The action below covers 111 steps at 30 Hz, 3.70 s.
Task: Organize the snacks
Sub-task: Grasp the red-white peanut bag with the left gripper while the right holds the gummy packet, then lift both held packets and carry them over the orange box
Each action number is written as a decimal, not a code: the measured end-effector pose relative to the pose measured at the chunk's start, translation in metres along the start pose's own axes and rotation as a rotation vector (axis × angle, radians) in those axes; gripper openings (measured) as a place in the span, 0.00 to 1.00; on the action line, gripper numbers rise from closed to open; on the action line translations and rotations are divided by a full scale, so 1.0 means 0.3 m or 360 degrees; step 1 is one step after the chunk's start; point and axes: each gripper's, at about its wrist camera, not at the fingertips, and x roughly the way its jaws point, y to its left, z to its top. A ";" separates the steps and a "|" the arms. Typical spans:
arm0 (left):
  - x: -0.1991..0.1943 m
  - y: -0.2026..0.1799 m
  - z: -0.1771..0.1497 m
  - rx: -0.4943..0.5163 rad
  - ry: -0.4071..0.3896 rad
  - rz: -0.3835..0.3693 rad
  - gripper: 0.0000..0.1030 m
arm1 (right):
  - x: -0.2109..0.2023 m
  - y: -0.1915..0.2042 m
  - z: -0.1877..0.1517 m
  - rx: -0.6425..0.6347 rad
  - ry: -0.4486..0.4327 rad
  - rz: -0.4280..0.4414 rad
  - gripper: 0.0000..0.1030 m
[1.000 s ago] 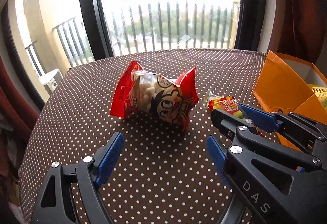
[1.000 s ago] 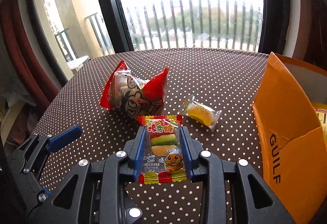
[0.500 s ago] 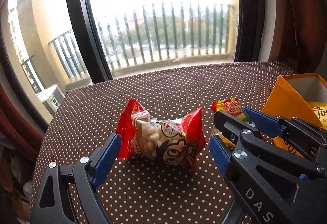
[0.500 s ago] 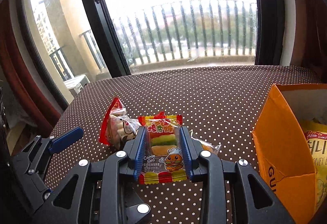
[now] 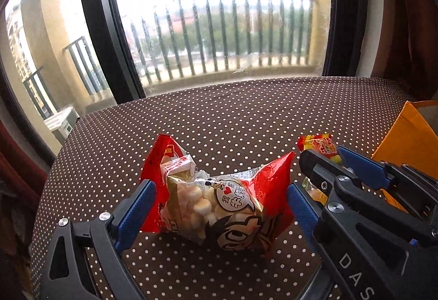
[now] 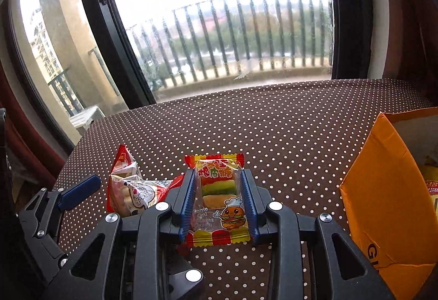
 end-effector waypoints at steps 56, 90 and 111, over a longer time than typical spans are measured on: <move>-0.402 -0.137 -0.227 -0.0261 -0.0144 -0.0026 0.53 | -0.360 0.004 -0.138 -0.0163 -0.0074 0.0113 0.35; -0.605 -0.379 -0.080 -0.0108 -0.0429 -0.0178 0.53 | -0.680 -0.230 -0.001 -0.0168 -0.0470 -0.0007 0.35; -0.421 -0.630 0.009 0.0133 -0.0319 -0.0455 0.53 | -0.659 -0.537 0.006 0.0069 -0.0455 -0.0283 0.35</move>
